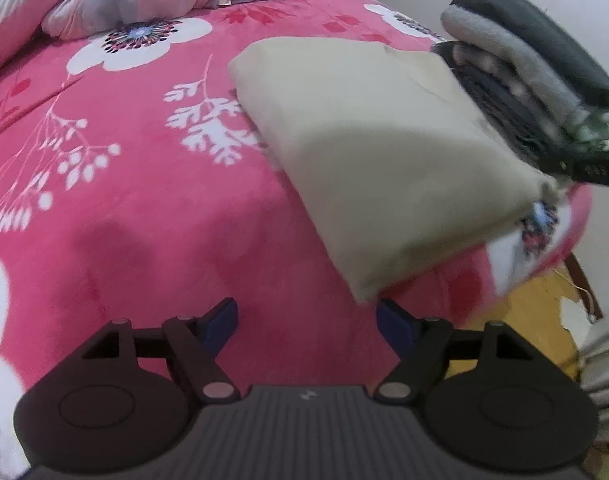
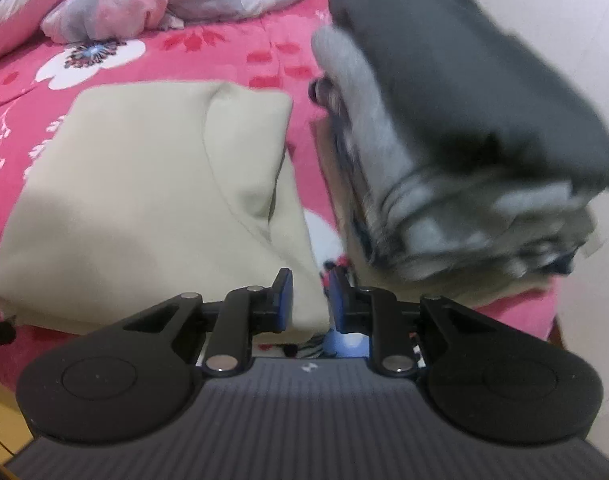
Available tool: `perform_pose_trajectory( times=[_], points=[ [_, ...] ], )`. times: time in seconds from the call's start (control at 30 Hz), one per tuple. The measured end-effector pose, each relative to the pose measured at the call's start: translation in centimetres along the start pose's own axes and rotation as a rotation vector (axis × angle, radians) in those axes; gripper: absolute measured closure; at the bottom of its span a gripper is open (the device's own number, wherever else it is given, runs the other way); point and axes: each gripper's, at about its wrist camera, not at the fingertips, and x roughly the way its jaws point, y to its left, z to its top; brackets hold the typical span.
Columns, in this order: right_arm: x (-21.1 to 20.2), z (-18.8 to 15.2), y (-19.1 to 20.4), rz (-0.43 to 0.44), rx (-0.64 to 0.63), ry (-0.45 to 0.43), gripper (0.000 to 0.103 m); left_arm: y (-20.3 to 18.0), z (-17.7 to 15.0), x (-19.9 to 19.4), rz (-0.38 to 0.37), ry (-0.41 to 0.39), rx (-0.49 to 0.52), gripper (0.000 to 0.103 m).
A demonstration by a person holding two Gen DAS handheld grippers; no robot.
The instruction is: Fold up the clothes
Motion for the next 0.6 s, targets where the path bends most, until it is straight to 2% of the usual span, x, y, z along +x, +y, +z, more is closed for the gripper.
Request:
perform_pose_trajectory(
  times=[0.07, 0.17, 0.23, 0.3, 0.37, 0.43, 0.5, 0.6],
  points=[
    [-0.5, 0.8, 0.3, 0.012, -0.016, -0.042, 0.085, 0.5, 0.3, -1.8, -0.014, -0.033, -0.024, 0.026],
    [0.1, 2.9, 0.6, 0.053, -0.014, -0.097, 0.085, 0.5, 2.1, -3.3, 0.012, -0.114, -0.057, 0.026],
    [1.3, 4.6, 0.7, 0.077, -0.015, -0.121, 0.086, -0.2, 3.6, -2.7, 0.02, -0.165, -0.038, 0.026],
    [2.8, 6.0, 1.0, 0.112, -0.006, -0.141, 0.086, -1.2, 4.3, -1.1, 0.024, -0.169, 0.002, 0.028],
    [4.6, 6.8, 1.4, 0.15, 0.0, -0.131, 0.086, -2.3, 5.1, 0.5, 0.029, -0.172, 0.042, 0.029],
    [6.9, 6.2, 1.5, 0.171, -0.023, -0.061, 0.086, -3.0, 5.5, 2.0, 0.029, -0.169, 0.066, 0.028],
    [9.0, 5.7, 1.5, 0.189, -0.042, 0.002, 0.087, -2.9, 4.9, 2.8, 0.013, -0.161, 0.04, 0.028],
    [8.7, 6.8, 1.2, 0.199, -0.046, 0.012, 0.088, -2.3, 4.8, 2.8, -0.002, -0.147, -0.005, 0.025]
  ],
)
